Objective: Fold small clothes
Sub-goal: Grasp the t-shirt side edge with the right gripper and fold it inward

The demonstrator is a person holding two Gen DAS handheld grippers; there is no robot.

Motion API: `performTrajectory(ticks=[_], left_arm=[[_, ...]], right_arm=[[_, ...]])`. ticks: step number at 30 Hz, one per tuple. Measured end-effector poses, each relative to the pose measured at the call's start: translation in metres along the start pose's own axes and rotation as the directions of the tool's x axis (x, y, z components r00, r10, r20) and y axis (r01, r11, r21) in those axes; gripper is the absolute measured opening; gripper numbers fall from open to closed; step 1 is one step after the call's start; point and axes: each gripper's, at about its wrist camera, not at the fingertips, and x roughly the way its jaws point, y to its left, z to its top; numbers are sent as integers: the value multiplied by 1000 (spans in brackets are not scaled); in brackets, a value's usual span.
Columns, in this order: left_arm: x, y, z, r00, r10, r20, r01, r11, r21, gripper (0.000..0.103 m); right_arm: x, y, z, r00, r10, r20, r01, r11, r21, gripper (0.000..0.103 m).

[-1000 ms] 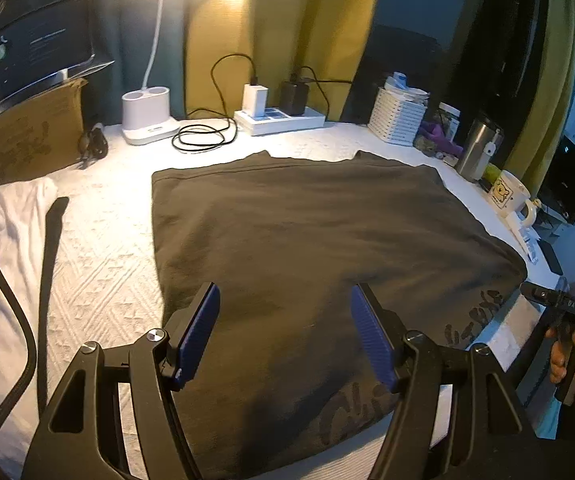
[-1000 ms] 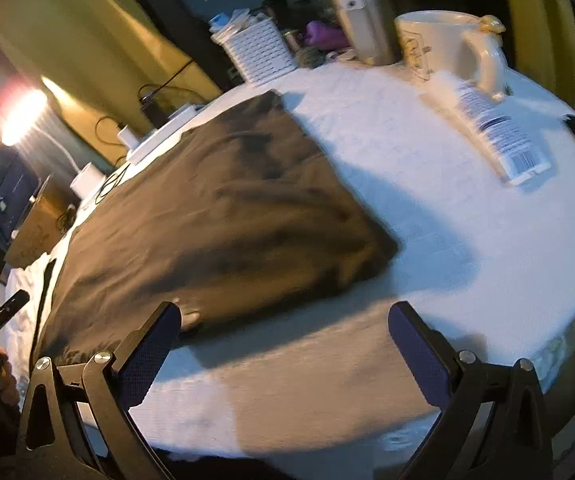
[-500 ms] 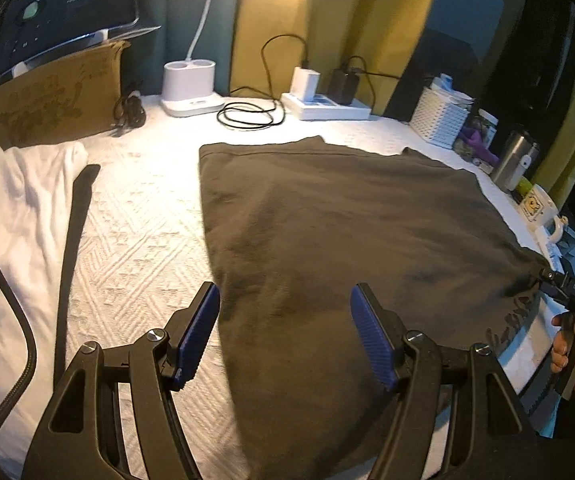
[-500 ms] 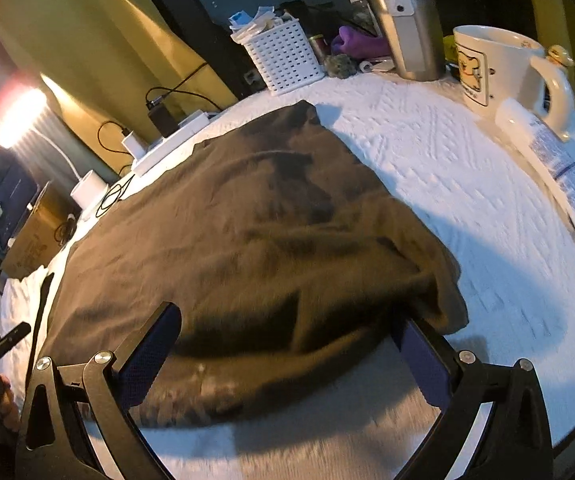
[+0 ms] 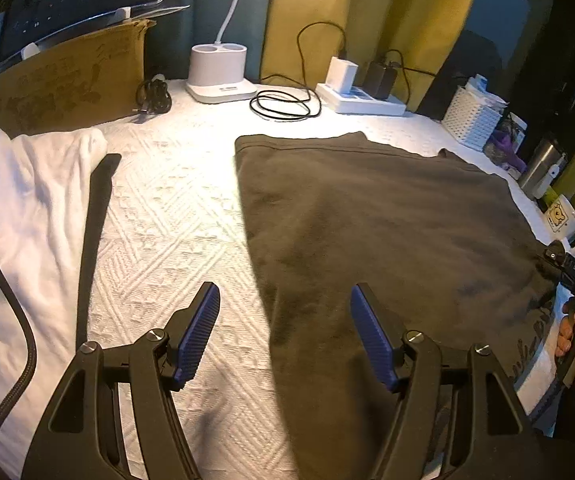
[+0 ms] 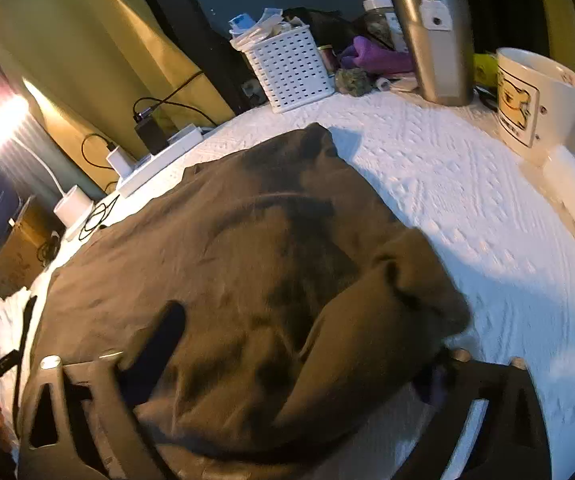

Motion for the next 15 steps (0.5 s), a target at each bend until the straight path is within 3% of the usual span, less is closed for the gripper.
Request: performTrajectory(ticks=[4, 7, 15], left_arm=[[2, 4, 4, 1000, 7, -2, -7, 1000, -4, 68], [3, 7, 7, 1000, 4, 3, -3, 1000, -8, 68], [3, 12, 10, 999, -27, 23, 27, 1000, -14, 68]], right_arm=[[9, -3, 7, 1000, -22, -7, 22, 1000, 4, 33], [12, -2, 9, 1000, -9, -18, 9, 1000, -14, 24], [-10, 15, 19, 1000, -9, 15, 10, 998, -55, 19]])
